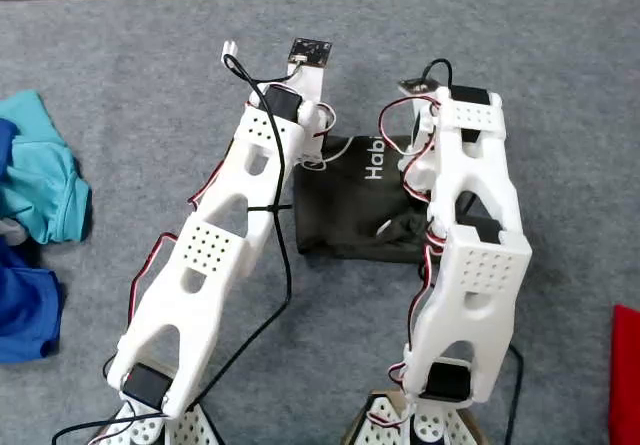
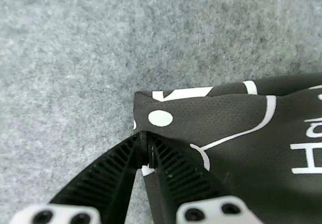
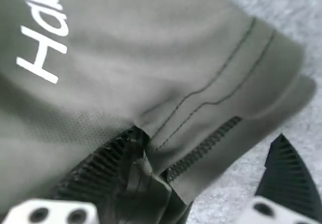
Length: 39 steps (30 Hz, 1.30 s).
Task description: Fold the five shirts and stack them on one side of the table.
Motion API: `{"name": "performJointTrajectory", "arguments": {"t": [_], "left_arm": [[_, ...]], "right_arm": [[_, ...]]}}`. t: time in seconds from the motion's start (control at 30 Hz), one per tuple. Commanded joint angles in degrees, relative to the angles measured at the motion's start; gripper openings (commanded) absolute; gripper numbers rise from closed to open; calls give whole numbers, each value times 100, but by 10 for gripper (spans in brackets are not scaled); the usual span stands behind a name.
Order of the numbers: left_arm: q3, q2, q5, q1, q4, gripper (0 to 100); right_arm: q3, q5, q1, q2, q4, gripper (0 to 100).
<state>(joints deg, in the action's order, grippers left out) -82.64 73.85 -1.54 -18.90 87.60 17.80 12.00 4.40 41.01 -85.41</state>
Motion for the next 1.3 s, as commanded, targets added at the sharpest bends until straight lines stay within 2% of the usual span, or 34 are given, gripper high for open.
{"name": "performJointTrajectory", "arguments": {"t": [0.0, 0.2, 0.4, 0.73, 0.9, 1.03, 1.27], "left_arm": [[9, -22, 62, 211, -18, 26], [9, -22, 62, 211, -18, 26], [9, -22, 62, 211, -18, 26], [9, -48, 44, 264, -9, 25], [-123, -66, 79, 211, 668, 28], [-879, -57, 396, 325, 1310, 25], [-1204, -57, 457, 334, 1319, 24]], "right_arm": [[48, -53, -92, 215, -211, 328], [303, -53, -145, 444, -466, 106], [479, -97, -171, 532, -563, 6], [1763, -158, 4, 488, -809, 5], [2519, 607, -66, 963, -589, 5], [3521, 932, -75, 1596, -607, 5], [5376, 1336, -84, 2536, -958, 5]]}}
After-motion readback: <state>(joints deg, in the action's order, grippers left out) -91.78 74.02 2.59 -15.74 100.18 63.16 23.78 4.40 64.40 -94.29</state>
